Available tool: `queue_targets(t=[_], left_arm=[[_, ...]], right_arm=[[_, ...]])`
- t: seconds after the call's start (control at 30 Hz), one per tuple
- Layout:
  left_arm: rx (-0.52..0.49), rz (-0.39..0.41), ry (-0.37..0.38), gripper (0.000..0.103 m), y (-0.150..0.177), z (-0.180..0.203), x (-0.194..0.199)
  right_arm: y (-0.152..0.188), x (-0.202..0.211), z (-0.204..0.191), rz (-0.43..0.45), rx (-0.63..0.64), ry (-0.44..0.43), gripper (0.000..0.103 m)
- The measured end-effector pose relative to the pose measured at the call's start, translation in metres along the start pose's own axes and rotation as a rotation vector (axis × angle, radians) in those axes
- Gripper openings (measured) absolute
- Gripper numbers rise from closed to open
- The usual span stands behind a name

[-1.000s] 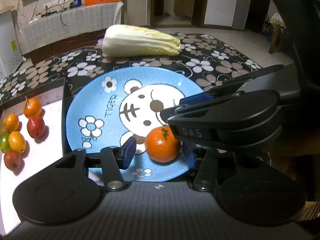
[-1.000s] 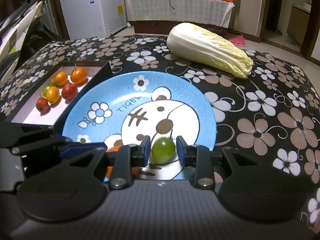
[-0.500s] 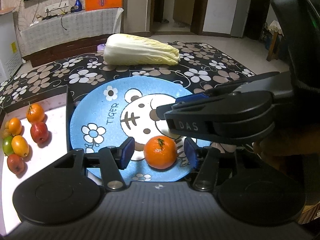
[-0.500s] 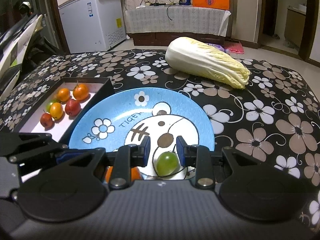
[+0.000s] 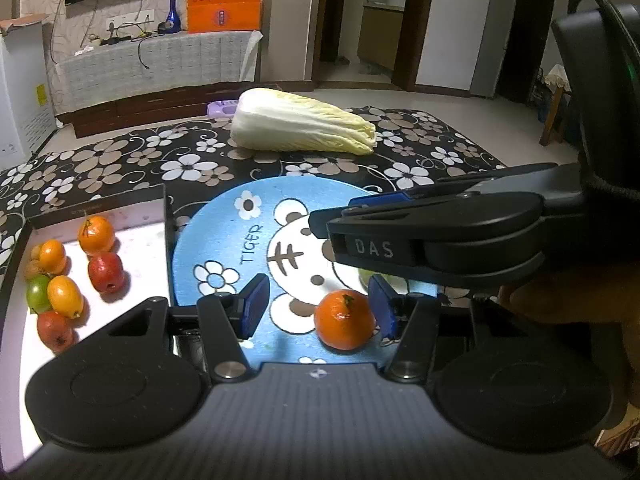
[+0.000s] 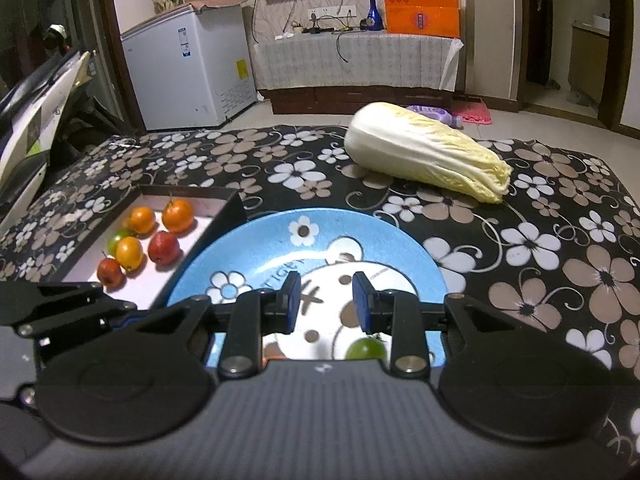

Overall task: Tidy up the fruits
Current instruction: 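Lower and open the left gripper on the plate while the right gripper releases its tomato, then move both open grippers back over the fruit tray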

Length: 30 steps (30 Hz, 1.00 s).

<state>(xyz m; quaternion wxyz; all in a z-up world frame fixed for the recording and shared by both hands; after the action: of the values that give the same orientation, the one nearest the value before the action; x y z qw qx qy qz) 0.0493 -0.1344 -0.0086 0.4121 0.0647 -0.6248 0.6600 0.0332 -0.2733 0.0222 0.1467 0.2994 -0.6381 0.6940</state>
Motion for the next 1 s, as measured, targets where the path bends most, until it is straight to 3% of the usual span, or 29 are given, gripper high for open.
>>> queue_targets(t=[0.3,1.0], left_arm=[[0.003,0.003,-0.001,0.061,0.002,-0.008,0.009],[0.107,0.043,-0.119,0.061,0.001,-0.058,0.041]], right_arm=[[-0.005,-0.002,-0.013,0.009,-0.001,-0.004,0.032],[-0.022,-0.008,-0.062,0.058,0.014,-0.074,0.032]])
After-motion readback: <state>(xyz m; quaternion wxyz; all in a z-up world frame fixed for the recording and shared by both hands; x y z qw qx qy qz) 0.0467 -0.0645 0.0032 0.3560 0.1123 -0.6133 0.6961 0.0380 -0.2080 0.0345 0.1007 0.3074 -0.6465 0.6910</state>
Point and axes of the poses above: each gripper's, at about its wrist camera, not at the fingertips, and x roughly against the way its jaws point, z to its right, y to its underside, the point moved 2 cm from there along -x, roughly the way its jaws point, and after that the axes turned 11 degrees about y, right-handed, at the moved point
